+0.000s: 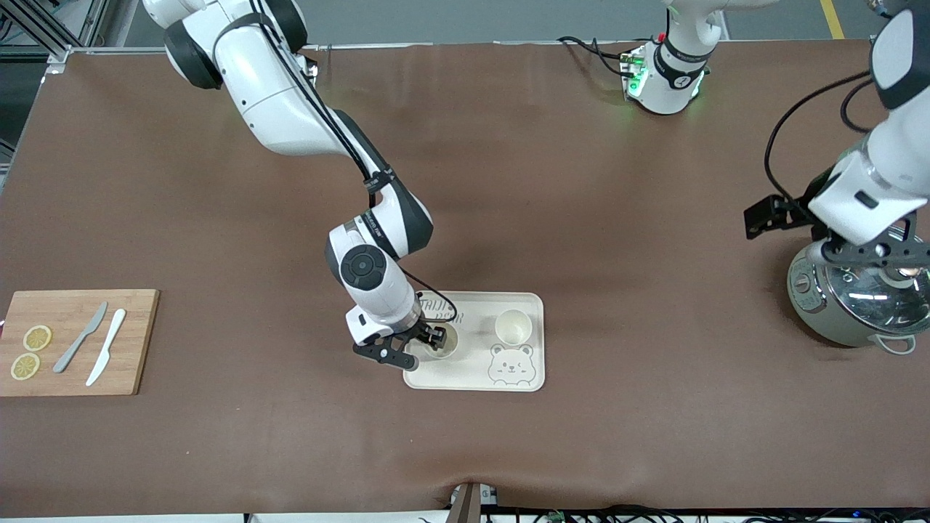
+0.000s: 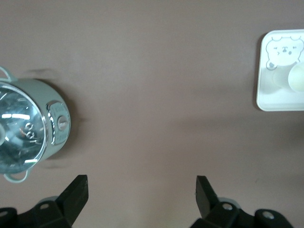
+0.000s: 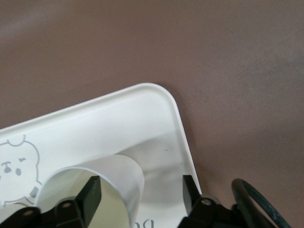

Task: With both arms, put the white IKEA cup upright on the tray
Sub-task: 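Open the right gripper and draw the right arm back from the tray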

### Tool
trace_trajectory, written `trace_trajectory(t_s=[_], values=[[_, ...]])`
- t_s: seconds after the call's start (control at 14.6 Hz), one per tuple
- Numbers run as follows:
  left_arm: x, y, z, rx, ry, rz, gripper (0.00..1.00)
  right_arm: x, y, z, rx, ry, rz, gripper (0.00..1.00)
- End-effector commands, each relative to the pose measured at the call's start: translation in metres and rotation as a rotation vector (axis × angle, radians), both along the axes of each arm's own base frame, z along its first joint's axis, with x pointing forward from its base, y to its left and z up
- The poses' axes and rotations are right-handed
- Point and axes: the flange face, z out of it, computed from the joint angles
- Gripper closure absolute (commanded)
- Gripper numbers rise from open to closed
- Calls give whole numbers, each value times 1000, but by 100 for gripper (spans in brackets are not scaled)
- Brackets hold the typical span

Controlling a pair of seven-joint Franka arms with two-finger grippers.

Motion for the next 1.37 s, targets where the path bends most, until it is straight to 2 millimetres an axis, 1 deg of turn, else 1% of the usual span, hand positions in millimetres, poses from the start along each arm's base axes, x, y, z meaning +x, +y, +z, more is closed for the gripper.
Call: trace_trajectory(t_s=[0.0, 0.07, 0.21, 0.34, 0.41, 0.55, 0.62, 0.69, 0.76, 0.89, 0.96, 1.1, 1.17, 1.24, 1.3], values=[[-37, 2, 9, -7, 2, -29, 0, -1, 2, 36, -13, 20, 6, 0], [-47, 3, 11, -3, -2, -32, 0, -3, 1, 64, -11, 23, 12, 0], [-62, 4, 15, -21, -7, -53, 0, -12, -4, 112, -30, 61, 48, 0], [-72, 19, 16, -33, -11, -49, 0, -20, -21, 162, -42, 104, 72, 0], [-78, 20, 15, -38, -28, -52, 0, -29, -27, 190, -51, 128, 80, 0], [-80, 17, 15, -71, -40, -49, 0, -53, -40, 253, -63, 165, 92, 0], [-79, 13, 16, -77, -44, -57, 0, -67, -52, 285, -71, 184, 110, 0], [-77, 14, 19, -93, -49, -54, 0, -78, -67, 312, -80, 205, 132, 0], [-70, 21, 25, -102, -61, -44, 0, -89, -84, 334, -91, 229, 160, 0], [-57, 16, 21, -98, -52, -53, 0, -112, -120, 368, -105, 266, 213, 0], [-57, 14, 19, -98, -47, -59, 0, -123, -144, 380, -105, 277, 224, 0], [-54, 14, 16, -87, -43, -68, 0, -143, -203, 402, -93, 275, 259, 0], [-52, 15, 16, -85, -39, -66, 0, -152, -236, 414, -83, 261, 281, 0], [-52, 14, 16, -84, -36, -66, 0, -159, -272, 420, -75, 259, 289, 0], [-52, 17, 16, -84, -33, -68, 0, -164, -302, 424, -73, 263, 295, 0]])
